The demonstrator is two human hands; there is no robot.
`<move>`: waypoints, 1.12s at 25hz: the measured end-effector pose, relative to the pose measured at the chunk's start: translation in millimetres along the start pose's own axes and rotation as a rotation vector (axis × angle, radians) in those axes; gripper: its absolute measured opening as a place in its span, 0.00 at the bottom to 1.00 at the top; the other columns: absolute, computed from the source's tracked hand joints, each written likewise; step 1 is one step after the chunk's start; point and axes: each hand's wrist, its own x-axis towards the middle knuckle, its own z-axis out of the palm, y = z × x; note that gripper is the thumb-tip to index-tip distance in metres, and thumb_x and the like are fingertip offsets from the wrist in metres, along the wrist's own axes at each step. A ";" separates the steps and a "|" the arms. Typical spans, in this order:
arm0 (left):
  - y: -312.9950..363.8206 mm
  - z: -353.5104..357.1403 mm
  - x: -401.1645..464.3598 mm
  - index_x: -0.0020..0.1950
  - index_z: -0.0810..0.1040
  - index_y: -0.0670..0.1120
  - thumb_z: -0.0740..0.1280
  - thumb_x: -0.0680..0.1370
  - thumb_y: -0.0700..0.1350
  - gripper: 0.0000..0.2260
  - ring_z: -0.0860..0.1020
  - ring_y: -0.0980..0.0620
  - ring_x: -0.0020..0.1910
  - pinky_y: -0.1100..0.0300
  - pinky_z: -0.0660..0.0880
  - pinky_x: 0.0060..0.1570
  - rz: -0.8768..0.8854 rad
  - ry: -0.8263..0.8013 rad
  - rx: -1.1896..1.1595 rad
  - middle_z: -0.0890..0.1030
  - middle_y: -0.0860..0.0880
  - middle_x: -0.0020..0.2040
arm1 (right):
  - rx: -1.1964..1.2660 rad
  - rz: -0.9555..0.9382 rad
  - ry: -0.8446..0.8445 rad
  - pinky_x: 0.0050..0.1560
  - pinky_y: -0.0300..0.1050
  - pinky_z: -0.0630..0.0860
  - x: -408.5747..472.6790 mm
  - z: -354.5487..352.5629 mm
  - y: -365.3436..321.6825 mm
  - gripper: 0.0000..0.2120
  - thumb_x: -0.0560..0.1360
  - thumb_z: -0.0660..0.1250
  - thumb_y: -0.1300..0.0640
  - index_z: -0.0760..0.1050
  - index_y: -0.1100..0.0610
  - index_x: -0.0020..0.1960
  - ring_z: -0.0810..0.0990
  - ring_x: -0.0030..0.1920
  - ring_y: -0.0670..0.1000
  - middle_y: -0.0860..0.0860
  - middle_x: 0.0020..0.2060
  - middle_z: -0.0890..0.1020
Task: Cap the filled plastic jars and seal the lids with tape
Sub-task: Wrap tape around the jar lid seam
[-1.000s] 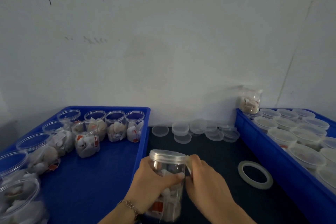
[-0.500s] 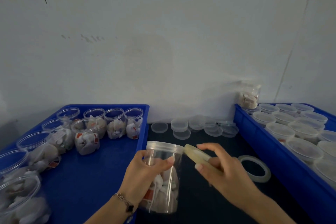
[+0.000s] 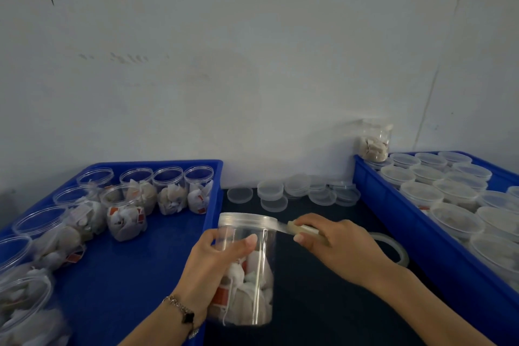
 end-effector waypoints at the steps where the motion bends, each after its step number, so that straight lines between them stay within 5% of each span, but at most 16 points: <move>1: 0.4 0.0 -1.5 0.57 0.73 0.44 0.79 0.48 0.62 0.43 0.82 0.41 0.46 0.42 0.78 0.50 -0.017 -0.031 -0.040 0.82 0.40 0.49 | 0.004 0.001 -0.014 0.26 0.31 0.65 3.7 2.3 0.0 0.31 0.66 0.41 0.23 0.64 0.35 0.61 0.76 0.30 0.39 0.43 0.29 0.76; 4: 2.5 -2.6 -1.9 0.59 0.73 0.42 0.80 0.47 0.59 0.46 0.81 0.35 0.49 0.35 0.76 0.52 -0.070 -0.082 -0.112 0.81 0.37 0.52 | 0.071 0.030 -0.075 0.28 0.31 0.65 12.9 1.3 -2.4 0.28 0.65 0.43 0.22 0.64 0.30 0.59 0.75 0.30 0.38 0.45 0.31 0.78; 9: 5.7 -9.2 6.8 0.54 0.70 0.50 0.74 0.46 0.62 0.40 0.82 0.48 0.40 0.54 0.77 0.37 0.004 0.129 0.093 0.82 0.47 0.43 | 0.210 0.051 -0.090 0.36 0.39 0.76 1.2 -24.1 -14.8 0.18 0.72 0.46 0.30 0.53 0.19 0.62 0.76 0.30 0.47 0.51 0.28 0.76; 13: -1.0 -4.8 6.4 0.58 0.65 0.55 0.72 0.46 0.65 0.43 0.80 0.56 0.41 0.63 0.73 0.33 0.023 0.151 0.227 0.79 0.54 0.44 | 0.057 -0.014 0.089 0.23 0.39 0.70 -27.2 -49.7 -39.0 0.24 0.71 0.44 0.28 0.39 0.20 0.64 0.70 0.22 0.45 0.44 0.25 0.75; 16: -3.3 -3.7 5.2 0.52 0.71 0.58 0.71 0.49 0.69 0.34 0.80 0.61 0.39 0.68 0.72 0.35 0.114 0.135 0.311 0.79 0.58 0.43 | -0.047 -0.075 0.147 0.21 0.45 0.74 -41.7 -57.2 -49.9 0.27 0.72 0.43 0.27 0.34 0.23 0.67 0.74 0.22 0.46 0.44 0.26 0.77; 20: 2.4 -6.6 0.6 0.48 0.77 0.58 0.75 0.50 0.70 0.32 0.82 0.55 0.43 0.54 0.80 0.45 0.175 0.127 0.242 0.82 0.54 0.46 | -0.177 0.015 0.139 0.22 0.37 0.71 -34.3 -48.1 -34.4 0.28 0.69 0.40 0.29 0.25 0.23 0.61 0.73 0.23 0.44 0.49 0.22 0.73; 24: 9.3 -0.6 -8.8 0.49 0.78 0.50 0.74 0.50 0.66 0.33 0.82 0.52 0.35 0.53 0.79 0.41 0.173 0.023 0.141 0.84 0.50 0.38 | -0.191 0.073 0.054 0.25 0.36 0.70 -17.1 -22.6 -12.1 0.26 0.68 0.36 0.29 0.24 0.25 0.60 0.73 0.25 0.44 0.48 0.27 0.76; 28: 10.6 0.8 -11.6 0.49 0.78 0.43 0.76 0.53 0.61 0.32 0.79 0.31 0.44 0.41 0.78 0.46 0.137 -0.037 0.021 0.80 0.32 0.43 | -0.180 0.051 0.047 0.22 0.34 0.62 -2.6 -3.1 -9.2 0.24 0.68 0.33 0.29 0.21 0.25 0.58 0.72 0.24 0.44 0.47 0.26 0.73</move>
